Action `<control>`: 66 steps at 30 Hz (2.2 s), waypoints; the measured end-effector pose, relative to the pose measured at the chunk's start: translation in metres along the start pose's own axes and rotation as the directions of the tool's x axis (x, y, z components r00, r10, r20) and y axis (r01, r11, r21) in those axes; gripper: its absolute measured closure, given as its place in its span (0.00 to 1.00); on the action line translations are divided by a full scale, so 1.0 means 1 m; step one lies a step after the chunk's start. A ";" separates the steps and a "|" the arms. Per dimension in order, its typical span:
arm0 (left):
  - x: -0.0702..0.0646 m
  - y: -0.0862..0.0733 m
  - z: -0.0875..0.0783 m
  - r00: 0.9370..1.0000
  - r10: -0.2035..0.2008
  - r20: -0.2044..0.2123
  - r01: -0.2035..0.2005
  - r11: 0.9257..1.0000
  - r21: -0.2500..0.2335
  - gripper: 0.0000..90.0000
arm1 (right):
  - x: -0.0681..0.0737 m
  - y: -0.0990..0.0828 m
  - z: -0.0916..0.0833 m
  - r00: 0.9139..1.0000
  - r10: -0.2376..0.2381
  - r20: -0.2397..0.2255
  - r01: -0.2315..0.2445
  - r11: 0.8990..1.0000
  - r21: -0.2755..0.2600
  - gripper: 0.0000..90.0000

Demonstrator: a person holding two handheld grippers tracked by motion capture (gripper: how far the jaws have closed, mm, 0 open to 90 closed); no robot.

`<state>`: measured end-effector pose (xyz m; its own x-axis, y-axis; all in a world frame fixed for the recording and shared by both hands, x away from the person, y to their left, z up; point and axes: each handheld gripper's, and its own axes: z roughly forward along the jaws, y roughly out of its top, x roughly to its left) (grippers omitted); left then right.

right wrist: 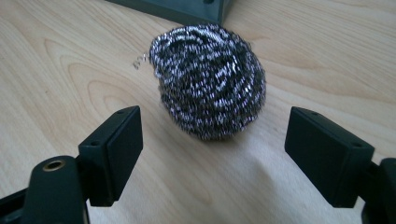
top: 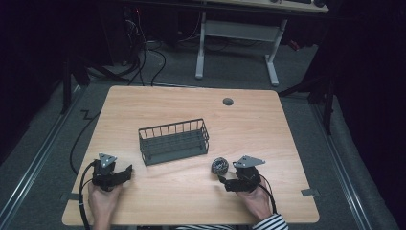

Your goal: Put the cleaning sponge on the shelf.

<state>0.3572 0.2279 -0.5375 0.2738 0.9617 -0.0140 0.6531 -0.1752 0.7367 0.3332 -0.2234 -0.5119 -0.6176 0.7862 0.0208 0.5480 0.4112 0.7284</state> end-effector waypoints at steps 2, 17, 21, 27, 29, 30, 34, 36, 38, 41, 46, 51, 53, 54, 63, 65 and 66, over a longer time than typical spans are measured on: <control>0.000 0.000 0.000 1.000 0.000 0.000 0.000 1.000 0.000 0.26 | 0.001 0.004 0.004 1.000 -0.005 0.008 0.005 1.000 -0.001 0.22; 0.000 0.000 0.000 1.000 0.000 0.001 0.000 1.000 0.002 0.26 | 0.000 0.014 0.028 1.000 -0.006 0.022 0.005 0.999 0.051 0.28; 0.000 0.000 0.000 1.000 0.000 0.001 0.000 1.000 0.002 0.26 | 0.002 0.014 0.029 0.999 -0.019 0.029 0.017 0.998 0.052 0.34; 0.000 0.000 0.000 1.000 0.000 0.001 0.000 1.000 0.002 0.26 | 0.004 0.014 0.027 0.999 -0.030 0.031 0.029 0.998 0.049 0.38; 0.000 0.000 0.000 1.000 0.000 0.002 0.000 1.000 0.002 0.26 | 0.004 0.014 0.027 0.999 -0.032 0.029 0.030 0.999 0.043 0.38; 0.000 0.000 0.000 1.000 -0.001 0.001 0.001 1.000 0.000 0.26 | 0.005 0.014 0.026 0.999 -0.035 0.028 0.034 0.999 0.040 0.38; 0.000 0.000 0.000 1.000 0.000 0.002 0.000 1.000 0.002 0.26 | 0.006 0.016 0.018 0.999 -0.036 0.012 0.036 0.999 0.015 0.39; 0.000 0.000 0.000 1.000 0.000 0.002 0.000 1.000 0.002 0.26 | 0.005 0.017 0.014 1.000 -0.029 -0.002 0.029 1.000 0.010 0.40; 0.000 0.000 0.000 1.000 0.000 0.002 0.000 1.000 0.002 0.26 | 0.004 0.020 0.009 1.000 -0.029 -0.009 0.029 1.000 0.001 0.40; 0.000 0.000 0.000 1.000 0.000 0.001 0.000 1.000 0.001 0.26 | 0.002 0.024 0.002 1.000 -0.026 -0.017 0.026 1.000 -0.004 0.40; 0.000 0.000 0.000 1.000 0.000 0.002 0.000 1.000 0.002 0.26 | -0.002 0.031 -0.006 0.999 -0.010 -0.033 0.009 1.000 -0.019 0.41; 0.000 0.000 0.000 1.000 0.000 0.001 0.000 1.000 0.000 0.26 | -0.006 0.036 -0.011 0.999 0.006 -0.052 -0.007 1.000 -0.022 0.41; 0.000 0.000 0.000 1.000 0.000 0.001 0.000 1.000 0.000 0.26 | -0.009 0.039 -0.014 0.998 0.012 -0.059 -0.013 1.000 -0.024 0.41; 0.000 0.000 0.000 1.000 0.000 0.001 0.000 1.000 0.000 0.26 | -0.009 0.039 -0.014 0.998 0.012 -0.059 -0.013 1.000 -0.024 0.41; 0.000 0.000 0.000 1.000 0.000 0.001 0.000 1.000 0.000 0.26 | -0.019 0.058 -0.024 0.995 0.023 -0.092 -0.028 0.998 -0.049 0.42; 0.000 0.000 0.000 1.000 0.000 0.002 0.000 1.000 0.001 0.26 | -0.022 0.067 -0.027 0.995 0.028 -0.101 -0.034 0.998 -0.054 0.42; 0.000 0.000 0.000 1.000 0.000 0.002 0.000 1.000 0.001 0.26 | -0.022 0.070 -0.027 0.994 0.028 -0.105 -0.035 0.998 -0.056 0.42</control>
<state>0.3575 0.2278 -0.5376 0.2749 0.9613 -0.0155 0.6536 -0.1750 0.7363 0.3701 -0.2249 -0.4426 -0.6575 0.7449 0.1132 0.5363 0.3572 0.7647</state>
